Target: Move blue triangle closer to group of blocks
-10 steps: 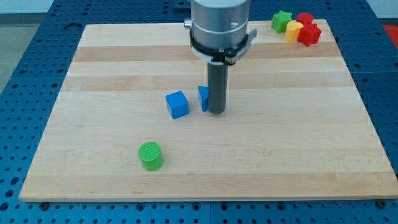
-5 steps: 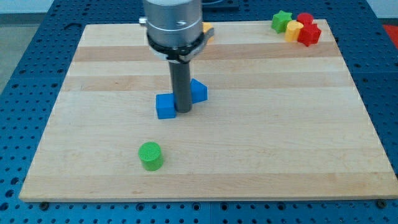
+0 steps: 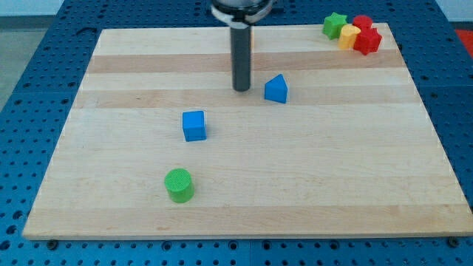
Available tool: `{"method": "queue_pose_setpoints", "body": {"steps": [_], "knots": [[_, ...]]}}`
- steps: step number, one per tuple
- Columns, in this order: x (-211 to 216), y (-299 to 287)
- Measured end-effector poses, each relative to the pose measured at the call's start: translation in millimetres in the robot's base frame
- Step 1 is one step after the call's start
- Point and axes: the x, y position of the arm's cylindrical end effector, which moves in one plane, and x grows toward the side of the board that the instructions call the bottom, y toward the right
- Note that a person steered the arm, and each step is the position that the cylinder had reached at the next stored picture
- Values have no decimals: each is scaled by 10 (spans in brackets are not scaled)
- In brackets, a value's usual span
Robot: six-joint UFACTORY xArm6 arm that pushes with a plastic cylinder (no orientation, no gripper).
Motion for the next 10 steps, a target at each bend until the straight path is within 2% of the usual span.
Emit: {"method": "queue_pose_setpoints", "body": {"steps": [2, 3, 5, 6, 7, 8, 9, 10], "knots": [[337, 88], [209, 363], [-333, 657], [-270, 529], [32, 184], [284, 229], [291, 565], [41, 924]]}}
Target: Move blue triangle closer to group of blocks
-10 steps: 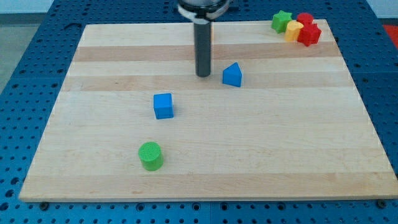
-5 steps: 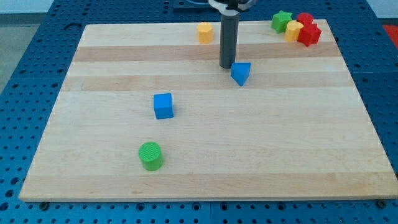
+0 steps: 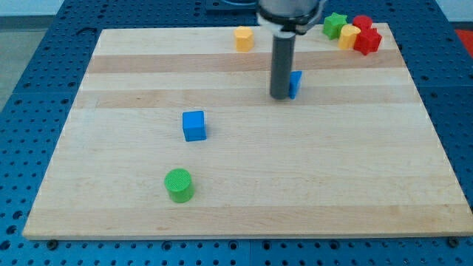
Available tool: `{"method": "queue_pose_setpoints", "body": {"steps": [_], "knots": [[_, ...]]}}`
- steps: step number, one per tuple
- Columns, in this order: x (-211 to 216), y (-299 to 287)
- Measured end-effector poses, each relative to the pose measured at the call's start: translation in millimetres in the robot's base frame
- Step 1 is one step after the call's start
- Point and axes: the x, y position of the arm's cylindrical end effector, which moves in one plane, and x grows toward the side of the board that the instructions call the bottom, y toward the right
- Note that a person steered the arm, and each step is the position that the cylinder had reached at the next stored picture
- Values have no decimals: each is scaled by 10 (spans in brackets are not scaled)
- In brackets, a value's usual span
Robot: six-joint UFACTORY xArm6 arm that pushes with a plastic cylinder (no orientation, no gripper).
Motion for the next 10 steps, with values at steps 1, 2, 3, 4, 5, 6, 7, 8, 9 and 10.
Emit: {"method": "queue_pose_setpoints", "body": {"steps": [1, 2, 3, 4, 5, 6, 7, 8, 9, 10], "knots": [[-295, 314], [-361, 438], [-245, 439], [-258, 610], [-513, 935], [-646, 1178], [-530, 1133], [-352, 795], [-423, 506], [-654, 599]]}}
